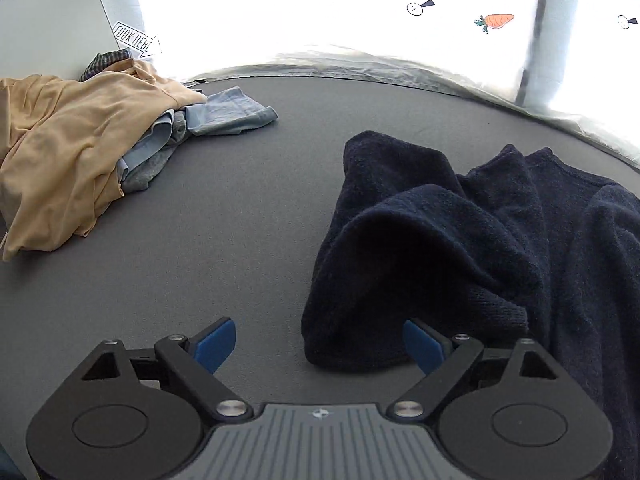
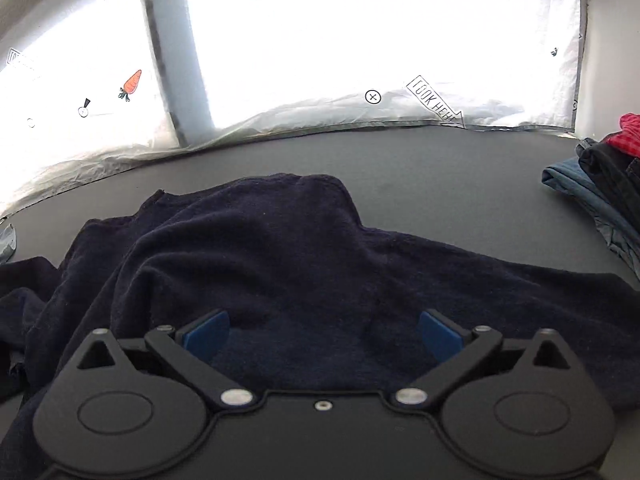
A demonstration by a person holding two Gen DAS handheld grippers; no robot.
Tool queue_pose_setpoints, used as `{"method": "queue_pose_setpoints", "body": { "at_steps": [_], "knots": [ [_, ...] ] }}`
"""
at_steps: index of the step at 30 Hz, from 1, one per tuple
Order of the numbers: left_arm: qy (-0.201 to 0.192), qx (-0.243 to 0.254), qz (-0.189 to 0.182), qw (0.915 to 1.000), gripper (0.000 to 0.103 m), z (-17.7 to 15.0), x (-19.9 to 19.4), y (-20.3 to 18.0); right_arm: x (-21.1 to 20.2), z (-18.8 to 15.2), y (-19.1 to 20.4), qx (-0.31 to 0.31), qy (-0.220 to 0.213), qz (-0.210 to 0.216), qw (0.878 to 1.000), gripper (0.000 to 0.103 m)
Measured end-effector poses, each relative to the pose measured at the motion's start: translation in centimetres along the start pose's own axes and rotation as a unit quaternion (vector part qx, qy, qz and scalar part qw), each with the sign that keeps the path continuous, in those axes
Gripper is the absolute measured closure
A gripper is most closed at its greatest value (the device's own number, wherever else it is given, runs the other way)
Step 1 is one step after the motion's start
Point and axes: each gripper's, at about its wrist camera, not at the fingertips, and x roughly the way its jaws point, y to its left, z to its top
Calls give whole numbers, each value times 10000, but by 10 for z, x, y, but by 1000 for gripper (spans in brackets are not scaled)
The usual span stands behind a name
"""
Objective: Fold clothes
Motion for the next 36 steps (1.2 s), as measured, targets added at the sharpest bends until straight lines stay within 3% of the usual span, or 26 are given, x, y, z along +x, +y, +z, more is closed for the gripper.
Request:
{"method": "queue_pose_setpoints", "body": {
  "at_steps": [2, 4, 8, 11, 12, 14, 16, 19, 23, 26, 28, 31, 34, 35, 36],
  "knots": [
    [92, 3, -89, 9999, 12, -3, 8, 9, 16, -5, 25, -170, 238, 377, 9989, 0],
    [152, -7, -183, 9997, 12, -4, 18, 16, 32, -15, 45, -123, 498, 467, 9976, 0],
    [136, -72, -430, 9990, 15, 5, 42, 16, 42, -33, 65, -450, 772, 165, 9959, 0],
    [-2, -82, -501, 9987, 39, 14, 52, 12, 30, -39, 64, -824, 782, -91, 9935, 0],
    [-78, -76, -491, 9987, 64, 18, 54, 11, 28, -40, 61, -731, 822, -129, 9939, 0],
    [-240, 15, -89, 9997, 90, 28, 54, 9, 25, -43, 48, -408, 932, -203, 9946, 0],
    [-653, 189, 343, 9971, 90, 42, 44, 12, 24, -45, 43, -306, 984, -271, 9943, 0],
    [-1380, 466, 822, 9859, 90, 67, 17, 19, 26, -44, 45, -295, 1049, -300, 9936, 0],
    [-2311, 953, 1061, 9624, 90, 77, -28, 4, 30, -45, 42, -193, 1104, -281, 9933, 0],
    [-2573, 1574, 903, 9491, 89, 59, -47, -29, 29, -48, 39, -100, 1090, -242, 9937, 0],
    [-2161, 1817, 324, 9588, 86, 41, -38, -50, 30, -48, 40, -98, 1074, -235, 9939, 0],
    [-945, 1772, -823, 9762, 85, 15, -4, -66, 32, -48, 40, -138, 1075, -226, 9939, 0],
    [-55, 1590, -1388, 9775, 81, 2, 21, -66, 33, -48, 39, -143, 1078, -171, 9939, 0],
    [50, 1471, -1481, 9780, 78, 3, 24, -62, 33, -48, 38, -143, 1077, -152, 9940, 0],
    [78, 1328, -1542, 9790, 68, 5, 25, -56, 33, -48, 37, -140, 1073, -131, 9940, 0]
  ]
}}
